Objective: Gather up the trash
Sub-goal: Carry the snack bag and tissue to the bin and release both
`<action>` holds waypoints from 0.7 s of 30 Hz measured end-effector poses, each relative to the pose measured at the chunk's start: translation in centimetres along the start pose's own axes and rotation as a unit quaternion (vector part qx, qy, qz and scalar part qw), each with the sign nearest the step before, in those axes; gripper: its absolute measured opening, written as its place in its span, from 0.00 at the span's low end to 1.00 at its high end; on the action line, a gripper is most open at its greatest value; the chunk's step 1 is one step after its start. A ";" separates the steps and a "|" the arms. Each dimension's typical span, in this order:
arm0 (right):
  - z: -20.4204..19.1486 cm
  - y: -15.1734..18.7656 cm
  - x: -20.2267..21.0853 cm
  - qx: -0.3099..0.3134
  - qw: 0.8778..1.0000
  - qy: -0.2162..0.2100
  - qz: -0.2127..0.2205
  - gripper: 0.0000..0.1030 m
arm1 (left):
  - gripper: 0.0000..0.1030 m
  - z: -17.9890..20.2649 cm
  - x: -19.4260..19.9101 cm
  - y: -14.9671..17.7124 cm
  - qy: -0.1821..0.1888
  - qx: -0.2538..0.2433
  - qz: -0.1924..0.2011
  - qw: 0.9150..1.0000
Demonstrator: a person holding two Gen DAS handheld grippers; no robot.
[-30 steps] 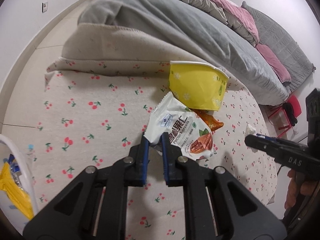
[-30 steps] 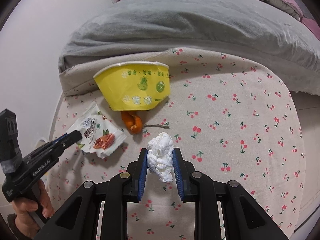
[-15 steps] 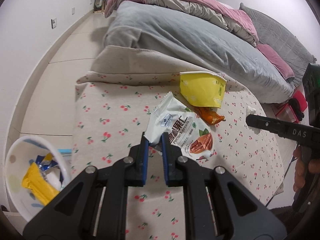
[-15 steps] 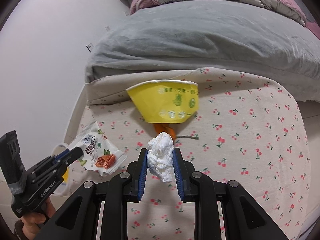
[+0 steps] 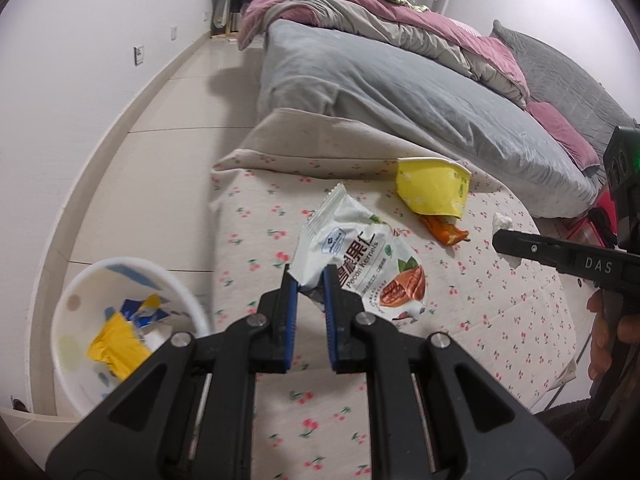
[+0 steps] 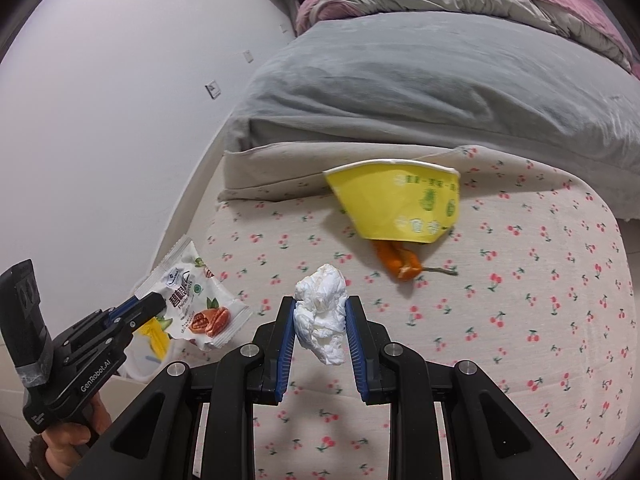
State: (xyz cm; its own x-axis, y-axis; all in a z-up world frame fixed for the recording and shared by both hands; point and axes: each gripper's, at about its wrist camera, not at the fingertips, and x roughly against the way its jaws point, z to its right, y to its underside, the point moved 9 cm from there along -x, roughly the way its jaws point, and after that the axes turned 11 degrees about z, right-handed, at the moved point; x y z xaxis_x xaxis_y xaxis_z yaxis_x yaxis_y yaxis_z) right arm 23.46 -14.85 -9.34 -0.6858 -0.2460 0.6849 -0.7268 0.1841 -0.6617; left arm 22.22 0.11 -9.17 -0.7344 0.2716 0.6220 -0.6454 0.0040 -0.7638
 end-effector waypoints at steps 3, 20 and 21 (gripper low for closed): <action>-1.4 0.1 -0.5 0.009 1.000 -0.007 -0.005 0.25 | 0.13 -1.3 0.9 0.1 -0.009 0.000 0.005 1.000; -8.0 1.8 -3.7 0.051 0.998 -0.034 -0.029 0.25 | 0.13 -9.8 3.5 1.9 -0.062 0.034 0.010 0.997; -8.5 2.0 -3.9 0.054 0.997 -0.036 -0.031 0.25 | 0.13 -10.2 3.6 2.1 -0.064 0.036 0.009 0.997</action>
State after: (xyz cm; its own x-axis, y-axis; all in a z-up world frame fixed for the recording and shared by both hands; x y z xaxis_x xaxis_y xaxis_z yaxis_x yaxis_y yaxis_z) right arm 24.39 -5.43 -10.76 -0.6329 -0.3214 0.7043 -0.7566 0.0641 -0.6507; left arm 20.38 10.88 -10.26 -0.7643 0.1466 0.6280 -0.6413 -0.0709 -0.7640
